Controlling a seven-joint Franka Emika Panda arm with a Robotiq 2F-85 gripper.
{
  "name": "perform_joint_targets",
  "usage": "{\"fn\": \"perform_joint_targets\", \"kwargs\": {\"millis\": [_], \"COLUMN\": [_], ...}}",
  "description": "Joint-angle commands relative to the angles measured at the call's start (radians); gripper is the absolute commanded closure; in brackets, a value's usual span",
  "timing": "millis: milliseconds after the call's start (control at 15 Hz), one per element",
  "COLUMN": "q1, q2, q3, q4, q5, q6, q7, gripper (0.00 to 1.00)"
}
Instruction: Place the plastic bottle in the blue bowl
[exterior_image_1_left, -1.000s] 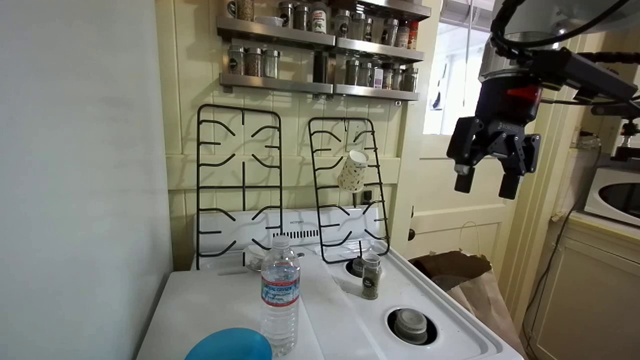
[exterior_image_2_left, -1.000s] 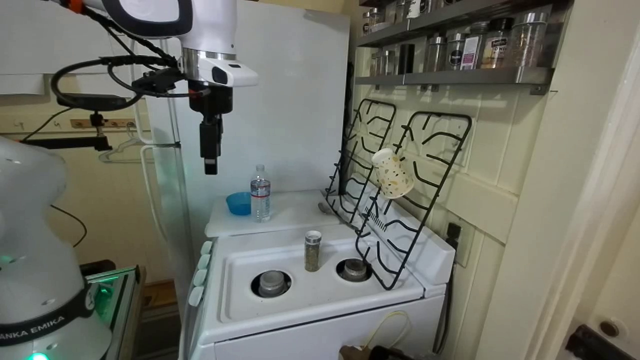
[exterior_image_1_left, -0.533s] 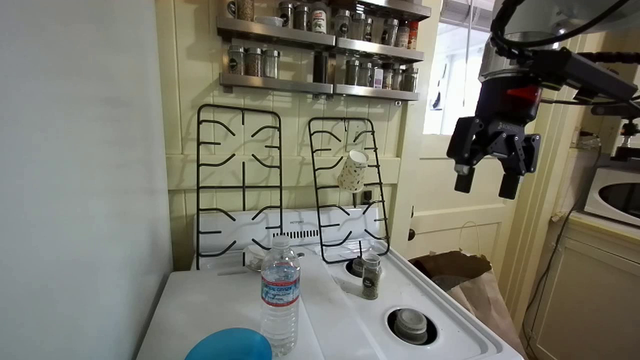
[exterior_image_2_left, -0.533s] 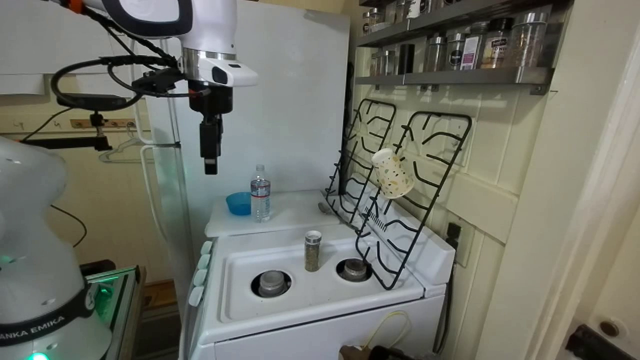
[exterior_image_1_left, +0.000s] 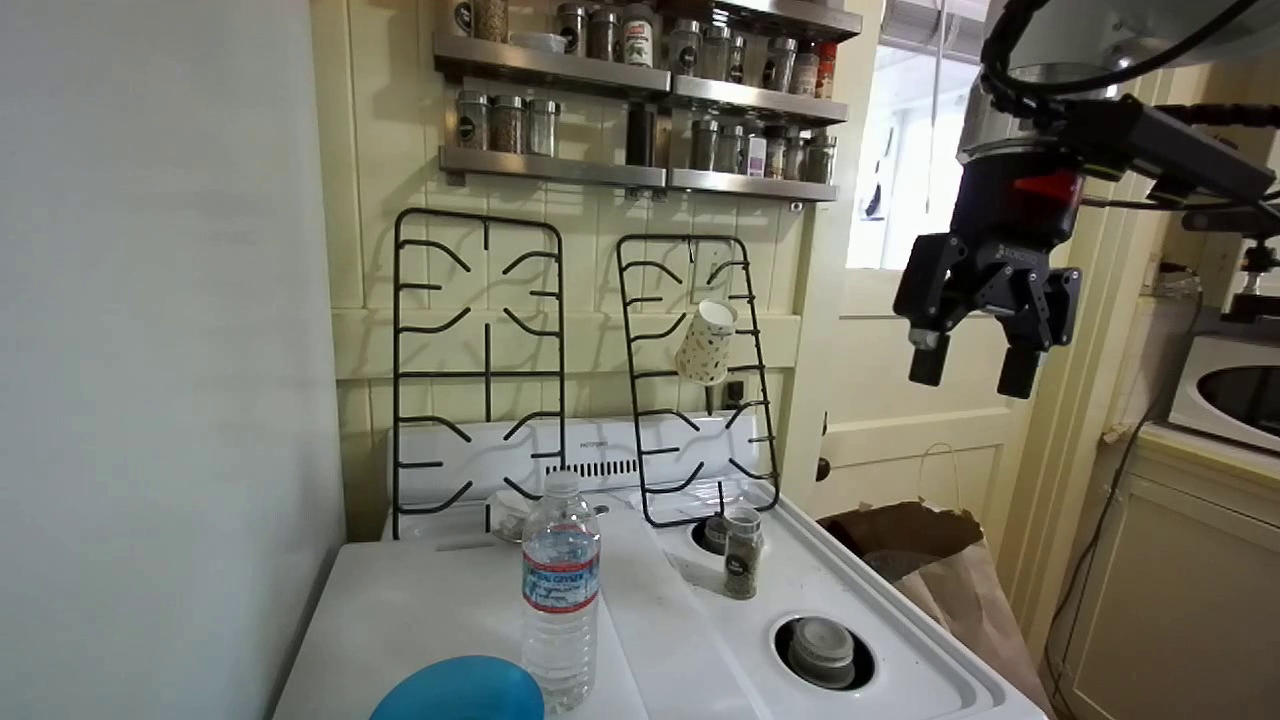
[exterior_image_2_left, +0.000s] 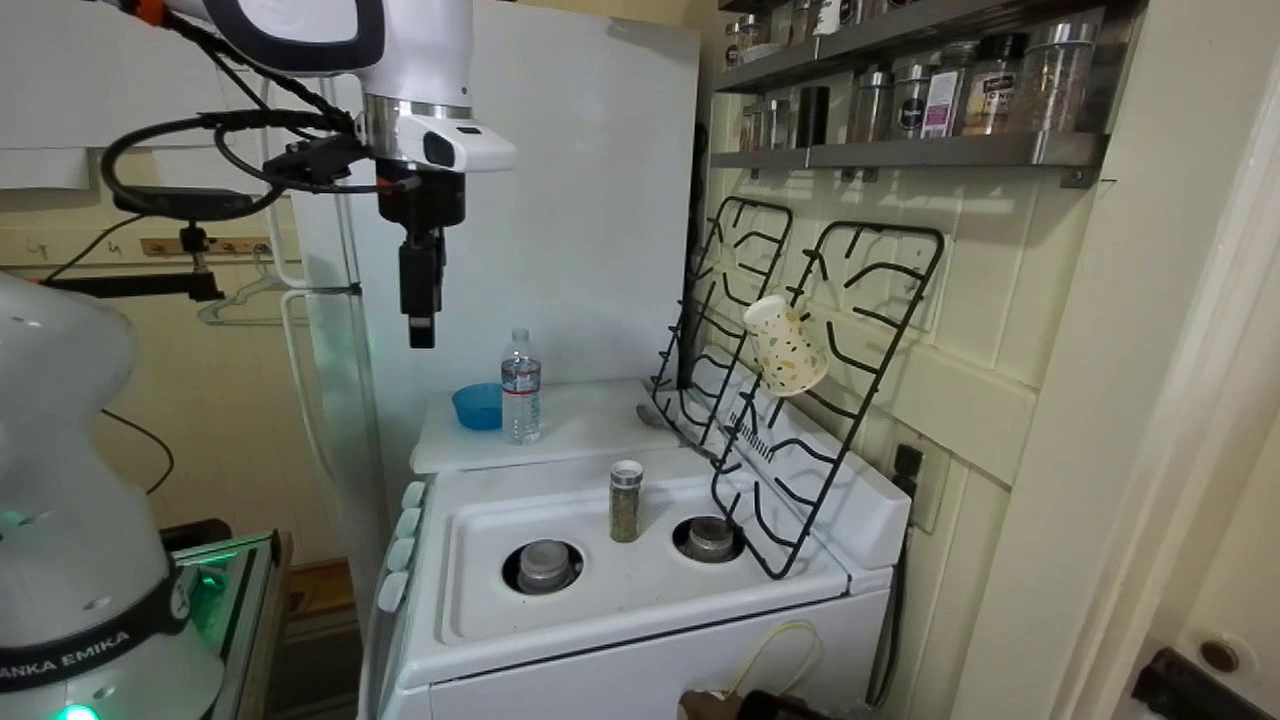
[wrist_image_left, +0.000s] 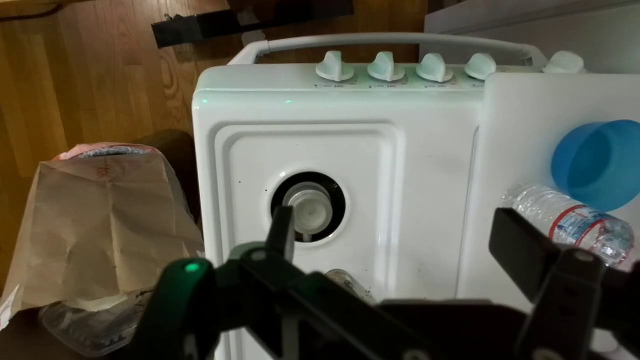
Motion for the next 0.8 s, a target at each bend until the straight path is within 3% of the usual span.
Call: {"fn": "perform_joint_targets", "kwargs": {"millis": [0,333,733], "q1": [-0.014,0.001,0.114], "q2": [0.001,0.120,0.411], "q3": [0.010,0.047,0.148], "q4": [0.002,0.066,0.241], "q5": [0.007,0.027,0.086], "q6": [-0.003,0.112,0.291], "q7": [-0.008,0.019,-0.018], "gripper": [0.00,0.00,0.00]}}
